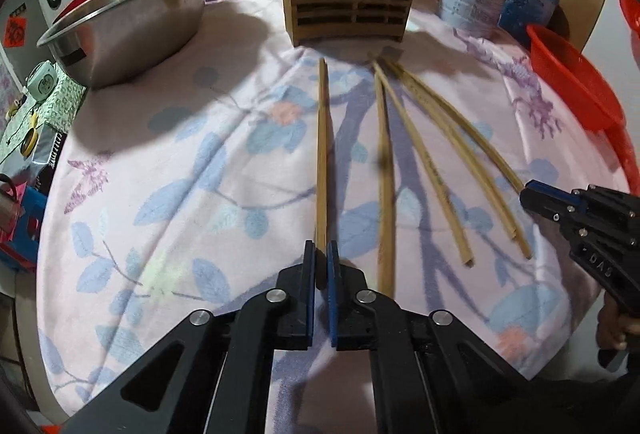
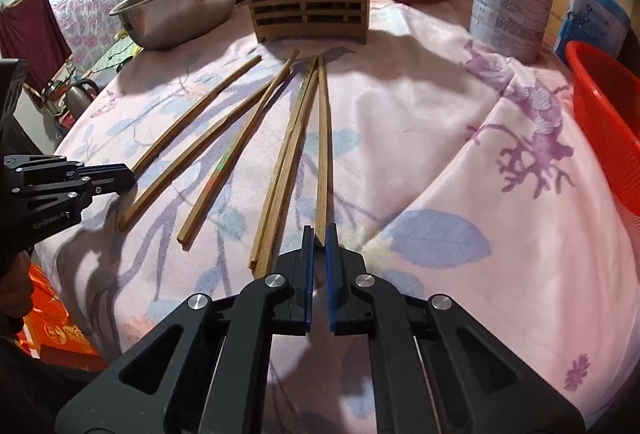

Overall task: Organize utensils
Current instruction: 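Lift both held chopsticks and carry them above the wooden holder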

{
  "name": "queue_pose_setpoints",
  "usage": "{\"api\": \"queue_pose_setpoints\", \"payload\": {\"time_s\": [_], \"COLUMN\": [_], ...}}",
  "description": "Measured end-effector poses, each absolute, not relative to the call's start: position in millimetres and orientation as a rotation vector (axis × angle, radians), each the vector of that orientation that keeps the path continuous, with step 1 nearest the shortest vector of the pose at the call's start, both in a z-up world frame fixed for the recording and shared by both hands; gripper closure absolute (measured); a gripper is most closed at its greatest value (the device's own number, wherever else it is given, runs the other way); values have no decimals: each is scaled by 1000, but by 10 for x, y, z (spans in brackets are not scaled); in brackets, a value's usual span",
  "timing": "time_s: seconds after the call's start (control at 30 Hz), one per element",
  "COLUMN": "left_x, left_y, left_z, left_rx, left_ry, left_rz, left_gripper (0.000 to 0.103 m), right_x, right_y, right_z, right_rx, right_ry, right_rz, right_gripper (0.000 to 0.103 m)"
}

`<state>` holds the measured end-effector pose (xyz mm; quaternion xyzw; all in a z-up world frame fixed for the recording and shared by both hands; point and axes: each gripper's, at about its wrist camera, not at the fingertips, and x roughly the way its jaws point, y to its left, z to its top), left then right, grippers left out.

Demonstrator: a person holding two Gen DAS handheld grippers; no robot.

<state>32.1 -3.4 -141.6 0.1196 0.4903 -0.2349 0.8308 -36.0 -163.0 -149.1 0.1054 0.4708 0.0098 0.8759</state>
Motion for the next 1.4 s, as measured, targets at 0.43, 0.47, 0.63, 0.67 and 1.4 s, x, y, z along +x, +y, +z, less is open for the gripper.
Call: {"api": "queue_pose_setpoints", "payload": {"time_s": [0.43, 0.47, 0.63, 0.67, 1.4], "left_x": [612, 627, 690, 704, 1298], "left_y": [-79, -93, -131, -144, -334], "left_z": [-334, -256, 55, 86, 1107], "left_rx": [194, 193, 177, 171, 76], "left_ry": [850, 837, 783, 781, 693], "left_rz": [-499, -503, -529, -530, -616], "left_gripper": [97, 97, 97, 97, 97], "right_x": [-145, -124, -22, -9, 429], "right_y": [-1950, -1969, -2006, -2015, -2221], "right_z": [-397, -315, -40, -3, 746], "right_rx": [200, 197, 185, 188, 187], "right_ry": [690, 670, 613, 602, 460], "right_rz": [-37, -36, -27, -24, 20], "right_gripper": [97, 96, 96, 97, 97]}}
